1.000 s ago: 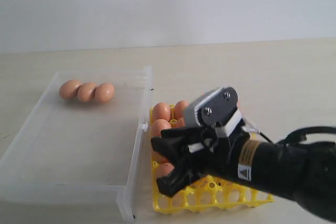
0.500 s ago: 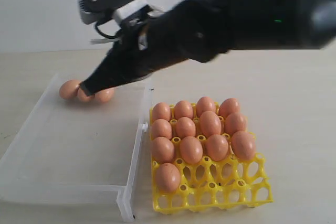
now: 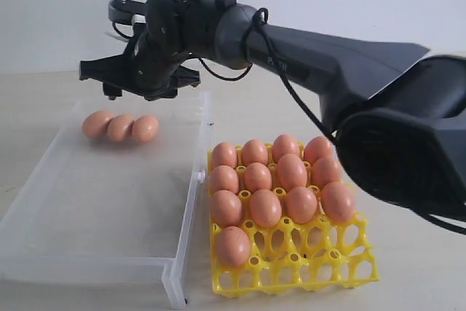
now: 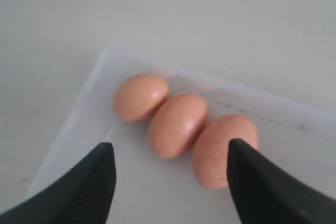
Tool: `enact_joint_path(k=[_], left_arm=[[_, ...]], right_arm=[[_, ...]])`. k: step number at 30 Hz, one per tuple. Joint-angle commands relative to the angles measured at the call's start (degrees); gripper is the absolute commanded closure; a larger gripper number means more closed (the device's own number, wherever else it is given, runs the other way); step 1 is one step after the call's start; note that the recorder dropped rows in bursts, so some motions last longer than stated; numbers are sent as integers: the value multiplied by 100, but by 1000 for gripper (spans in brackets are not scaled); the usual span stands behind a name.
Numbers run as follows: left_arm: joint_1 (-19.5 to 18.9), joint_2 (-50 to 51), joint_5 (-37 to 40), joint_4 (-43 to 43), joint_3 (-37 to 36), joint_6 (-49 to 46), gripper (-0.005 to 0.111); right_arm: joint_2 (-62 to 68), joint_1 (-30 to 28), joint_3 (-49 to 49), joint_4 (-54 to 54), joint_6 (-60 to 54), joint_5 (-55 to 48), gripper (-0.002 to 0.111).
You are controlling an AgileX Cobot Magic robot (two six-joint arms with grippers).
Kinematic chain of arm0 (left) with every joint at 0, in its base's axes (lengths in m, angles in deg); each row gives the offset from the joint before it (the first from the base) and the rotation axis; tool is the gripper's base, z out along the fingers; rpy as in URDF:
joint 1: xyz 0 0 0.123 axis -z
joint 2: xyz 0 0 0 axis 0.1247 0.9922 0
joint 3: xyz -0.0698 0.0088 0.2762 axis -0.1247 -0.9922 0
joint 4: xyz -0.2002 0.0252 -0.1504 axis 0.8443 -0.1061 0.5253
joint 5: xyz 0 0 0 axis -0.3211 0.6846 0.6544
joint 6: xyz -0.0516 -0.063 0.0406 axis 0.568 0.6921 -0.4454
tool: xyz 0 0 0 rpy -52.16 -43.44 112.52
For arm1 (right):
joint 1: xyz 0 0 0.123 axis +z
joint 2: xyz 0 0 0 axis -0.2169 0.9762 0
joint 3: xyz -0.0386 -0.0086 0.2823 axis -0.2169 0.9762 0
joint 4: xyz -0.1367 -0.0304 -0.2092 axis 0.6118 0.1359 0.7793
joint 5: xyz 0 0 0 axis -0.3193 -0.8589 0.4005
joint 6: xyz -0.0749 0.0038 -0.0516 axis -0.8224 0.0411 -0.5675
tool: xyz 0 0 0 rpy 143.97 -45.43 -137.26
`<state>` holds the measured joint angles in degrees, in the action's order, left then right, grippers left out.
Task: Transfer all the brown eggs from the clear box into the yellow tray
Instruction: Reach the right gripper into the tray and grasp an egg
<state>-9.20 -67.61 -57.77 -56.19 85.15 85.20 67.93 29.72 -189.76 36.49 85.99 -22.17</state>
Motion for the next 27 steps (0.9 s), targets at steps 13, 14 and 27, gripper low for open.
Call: enact_joint_path(k=[13,14,27], left_arm=[[43,-32,-52,14,23,24,107],[43,-32,-52,14,23,22,107],[43,-32,-52,14,23,40,107]], right_arm=[[1267,-156,-1150,222,438,-515,48],[1304,-156,-1150,207,438,-433,48],[1314,-156,-1150,-397,-542,-389,86]])
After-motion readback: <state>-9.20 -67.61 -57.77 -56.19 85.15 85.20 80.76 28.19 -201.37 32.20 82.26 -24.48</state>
